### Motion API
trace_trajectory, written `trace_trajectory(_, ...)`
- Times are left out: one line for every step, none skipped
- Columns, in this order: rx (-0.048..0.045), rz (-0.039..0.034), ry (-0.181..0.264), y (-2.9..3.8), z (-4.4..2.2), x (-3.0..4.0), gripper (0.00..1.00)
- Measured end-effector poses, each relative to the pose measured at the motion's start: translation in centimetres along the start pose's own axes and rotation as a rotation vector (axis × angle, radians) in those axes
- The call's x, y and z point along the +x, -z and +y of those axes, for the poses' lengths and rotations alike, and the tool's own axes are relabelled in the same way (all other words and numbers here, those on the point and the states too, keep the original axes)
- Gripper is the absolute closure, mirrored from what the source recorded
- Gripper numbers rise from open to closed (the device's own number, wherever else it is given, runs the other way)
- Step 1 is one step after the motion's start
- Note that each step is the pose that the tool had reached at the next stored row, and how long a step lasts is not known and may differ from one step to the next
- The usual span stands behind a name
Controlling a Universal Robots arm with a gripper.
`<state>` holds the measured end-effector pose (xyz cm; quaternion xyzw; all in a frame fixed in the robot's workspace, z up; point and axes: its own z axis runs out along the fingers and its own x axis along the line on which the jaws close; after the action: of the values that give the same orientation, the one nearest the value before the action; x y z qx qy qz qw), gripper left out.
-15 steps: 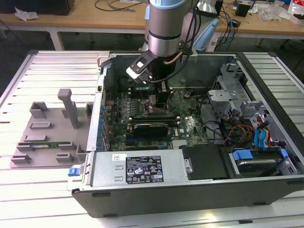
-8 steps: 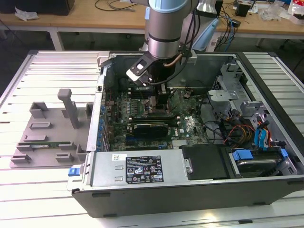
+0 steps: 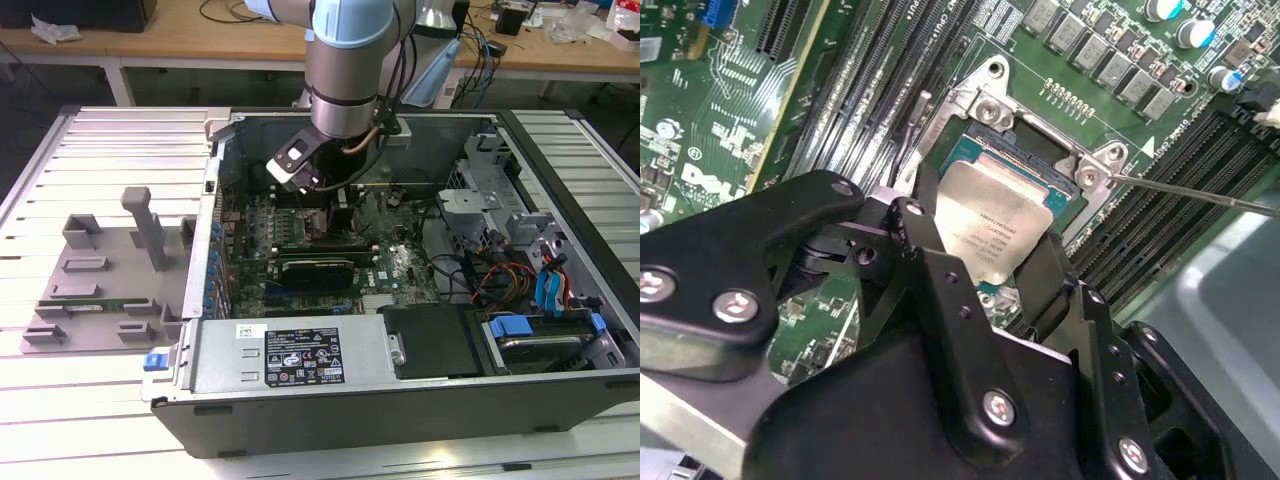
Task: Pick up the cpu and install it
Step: 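Place the cpu into insertion slot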
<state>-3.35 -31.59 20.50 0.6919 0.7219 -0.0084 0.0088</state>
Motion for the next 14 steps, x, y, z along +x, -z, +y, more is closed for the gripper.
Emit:
trace_trajectory(0.0001,0.0000,-0.003,-0.11,0.00,0.02,0.45)
trace_trajectory(0.0001,-0.0001,-0.003,-0.24,0.00,0.13,0.45)
trace_trajectory(0.0001,-0.0002,-0.003,-0.34,0.07,0.19,0.45)
trace_trajectory(0.0000,0.0000,-0.003,-0.39,0.10,0.20,0.45)
trace_trajectory(0.0001,-0.0001,-0.003,-0.45,0.11,0.21,0.45)
trace_trajectory(0.0002,-0.0003,-0.003,-0.47,0.12,0.21,0.45)
trace_trajectory(0.0003,-0.0003,-0.003,-0.47,0.12,0.21,0.45)
trace_trajectory(0.0002,-0.0002,-0.003,-0.48,0.12,0.21,0.45)
trace_trajectory(0.0002,-0.0001,-0.003,-0.49,0.12,0.21,0.45)
trace_trajectory(0.0001,-0.0001,-0.003,-0.49,0.12,0.21,0.45)
trace_trajectory(0.0001,-0.0001,-0.003,-0.50,0.12,0.21,0.44)
trace_trajectory(0.0002,0.0000,-0.003,-0.50,0.12,0.21,0.38)
trace_trajectory(0.0001,-0.0001,-0.003,-0.50,0.12,0.21,0.32)
trace_trajectory(0.0002,-0.0001,-0.003,-0.50,0.12,0.21,0.32)
